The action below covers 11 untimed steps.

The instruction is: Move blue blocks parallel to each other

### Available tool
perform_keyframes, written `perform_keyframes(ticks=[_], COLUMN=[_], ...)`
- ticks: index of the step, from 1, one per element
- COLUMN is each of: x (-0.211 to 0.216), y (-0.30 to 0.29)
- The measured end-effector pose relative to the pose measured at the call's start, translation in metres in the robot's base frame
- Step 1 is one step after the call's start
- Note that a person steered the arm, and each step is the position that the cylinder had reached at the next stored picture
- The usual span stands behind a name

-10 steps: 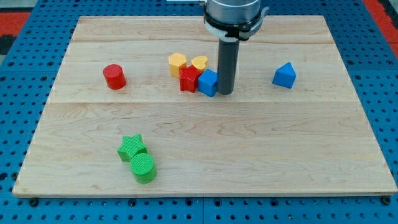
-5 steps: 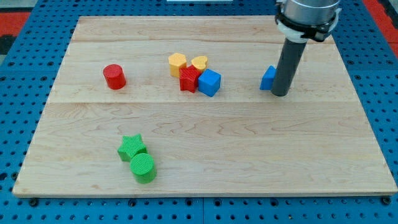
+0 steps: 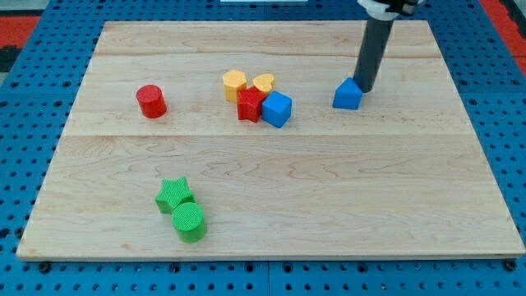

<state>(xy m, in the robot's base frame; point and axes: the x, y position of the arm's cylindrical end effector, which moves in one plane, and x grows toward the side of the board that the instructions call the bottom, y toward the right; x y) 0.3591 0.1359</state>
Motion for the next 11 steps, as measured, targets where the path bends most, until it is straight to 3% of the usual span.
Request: perform_keyframes(ticks=[2, 4, 6, 8, 9, 10, 11], x=[0.043, 0.050, 0.075, 0.104, 0.108, 0.084, 0.075], y=[-0.032, -0.042, -0.112, -0.113, -0.147, -0.172, -0.164])
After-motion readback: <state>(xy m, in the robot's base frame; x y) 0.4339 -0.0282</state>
